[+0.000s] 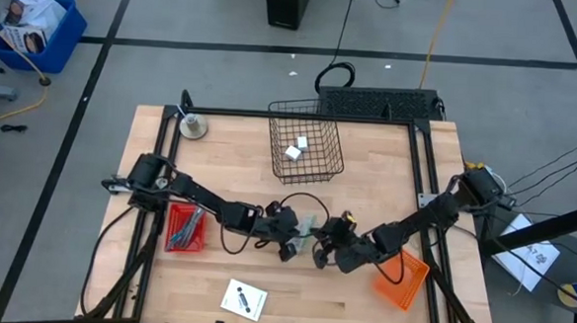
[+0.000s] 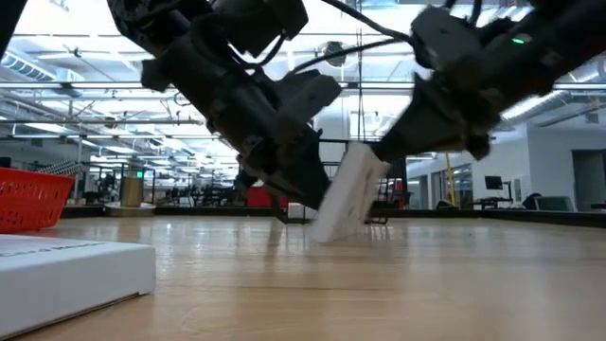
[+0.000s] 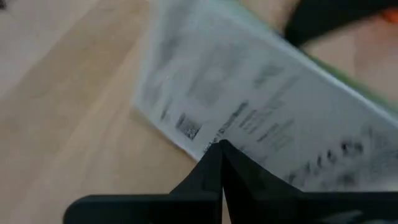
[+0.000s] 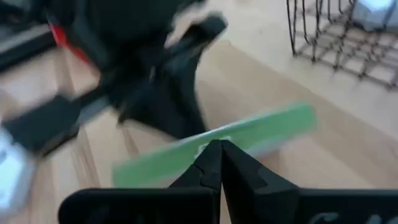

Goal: Pick and place items into bin
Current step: Put the right card reader box into the orange basket

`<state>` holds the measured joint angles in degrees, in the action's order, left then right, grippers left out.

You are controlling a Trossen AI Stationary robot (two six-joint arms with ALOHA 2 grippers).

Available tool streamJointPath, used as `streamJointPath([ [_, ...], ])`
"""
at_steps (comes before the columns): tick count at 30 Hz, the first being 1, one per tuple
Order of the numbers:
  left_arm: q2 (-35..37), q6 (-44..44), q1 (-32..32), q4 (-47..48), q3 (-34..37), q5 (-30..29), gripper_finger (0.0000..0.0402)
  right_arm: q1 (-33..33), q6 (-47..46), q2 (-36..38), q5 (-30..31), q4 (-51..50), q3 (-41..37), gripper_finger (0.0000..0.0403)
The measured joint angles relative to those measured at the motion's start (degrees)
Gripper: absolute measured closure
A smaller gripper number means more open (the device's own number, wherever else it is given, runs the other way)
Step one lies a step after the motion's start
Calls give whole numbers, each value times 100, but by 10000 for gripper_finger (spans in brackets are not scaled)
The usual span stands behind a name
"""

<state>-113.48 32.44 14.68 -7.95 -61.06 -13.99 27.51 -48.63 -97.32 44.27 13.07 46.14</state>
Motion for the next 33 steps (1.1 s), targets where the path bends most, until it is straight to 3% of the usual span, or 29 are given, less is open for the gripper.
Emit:
streamJointPath([
  [10,3,58,102,217,-2,-23,387,-409,89,-111,-567,51,-20,403],
  [17,23,41,109,420,-17,-34,387,-434,338,-470,-881,1255,-21,403],
  [21,-2,36,69,477,-15,-312,380,-343,579,-503,-1488,1767,-9,403],
  [27,1,72,82,504,-15,-327,398,-298,200,-499,-1467,1116,-15,403],
  [33,8,21,70,429,-15,-305,383,-129,116,-383,-1176,635,-32,403],
])
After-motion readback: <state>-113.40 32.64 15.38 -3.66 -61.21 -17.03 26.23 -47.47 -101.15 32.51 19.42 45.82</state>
